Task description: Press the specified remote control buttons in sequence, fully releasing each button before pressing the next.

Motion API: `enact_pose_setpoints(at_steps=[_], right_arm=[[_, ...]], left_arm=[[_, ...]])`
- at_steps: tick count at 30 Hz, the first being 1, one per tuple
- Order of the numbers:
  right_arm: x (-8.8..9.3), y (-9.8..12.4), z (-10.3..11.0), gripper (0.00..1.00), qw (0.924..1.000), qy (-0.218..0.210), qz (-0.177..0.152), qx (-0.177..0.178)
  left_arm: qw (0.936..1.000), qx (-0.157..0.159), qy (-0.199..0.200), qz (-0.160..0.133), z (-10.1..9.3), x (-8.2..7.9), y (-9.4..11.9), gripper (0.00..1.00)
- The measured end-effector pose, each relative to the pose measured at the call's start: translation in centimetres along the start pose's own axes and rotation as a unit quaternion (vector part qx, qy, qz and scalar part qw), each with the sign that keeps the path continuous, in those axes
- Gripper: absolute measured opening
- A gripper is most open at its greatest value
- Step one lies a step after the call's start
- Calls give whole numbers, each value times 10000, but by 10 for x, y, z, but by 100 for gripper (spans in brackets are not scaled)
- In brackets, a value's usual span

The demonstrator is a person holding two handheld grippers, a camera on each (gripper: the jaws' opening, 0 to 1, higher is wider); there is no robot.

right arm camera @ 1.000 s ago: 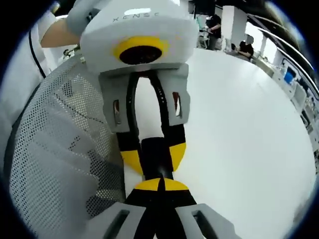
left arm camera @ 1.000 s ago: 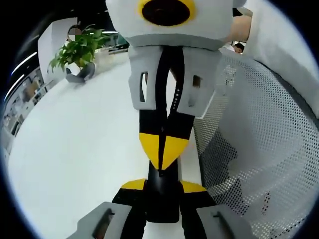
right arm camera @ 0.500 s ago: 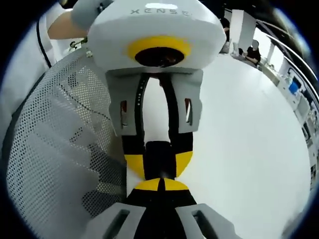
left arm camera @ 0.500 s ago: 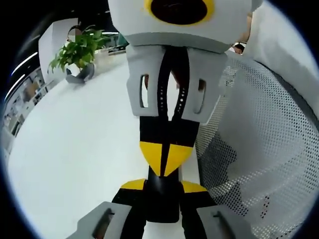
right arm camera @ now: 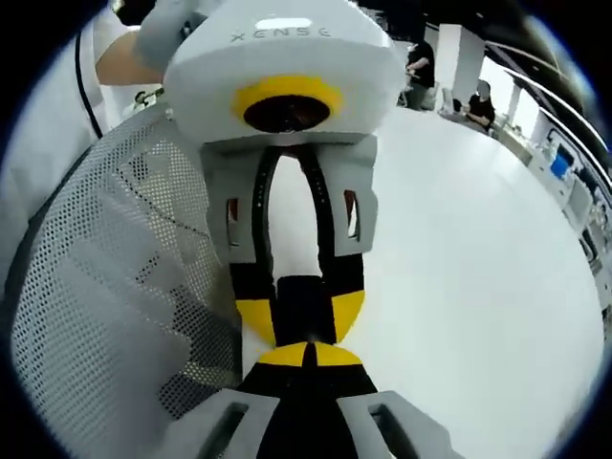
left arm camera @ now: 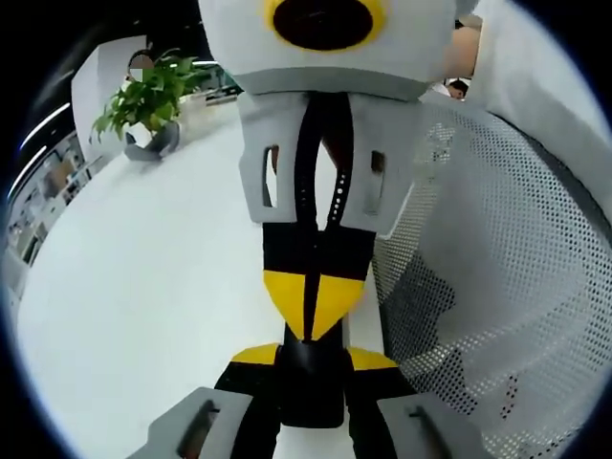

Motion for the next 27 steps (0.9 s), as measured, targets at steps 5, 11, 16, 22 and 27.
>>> enact_pose_setpoints(at_steps=[5, 11, 16, 22, 27], right_arm=[[13, 8, -2, 15, 9999, -76, -77, 83], [33, 12, -5, 24, 9998, -141, 89, 85], [41, 18, -7, 24, 9996, -265, -4, 71], [49, 23, -8, 24, 9998, -158, 7, 88], [50, 23, -7, 23, 9999, 58, -13, 124]], left_arm=[[10000, 7, 4, -4, 0, 0, 0, 24], [10000, 24, 13, -1, 1, 0, 0, 25], [10000, 4, 16, -1, 1, 0, -1, 25], [10000, -5, 33, -28, 1, 0, -1, 25], [10000, -15, -17, 19, 1, 0, -2, 25]])
Point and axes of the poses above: the point that each gripper's makers call its tool centre point, and the gripper's own axes: y roughly backward along the fingers, z roughly to its left, x roughly out of its underside, the point moved 1 cm from there along y, roughly backward along the fingers
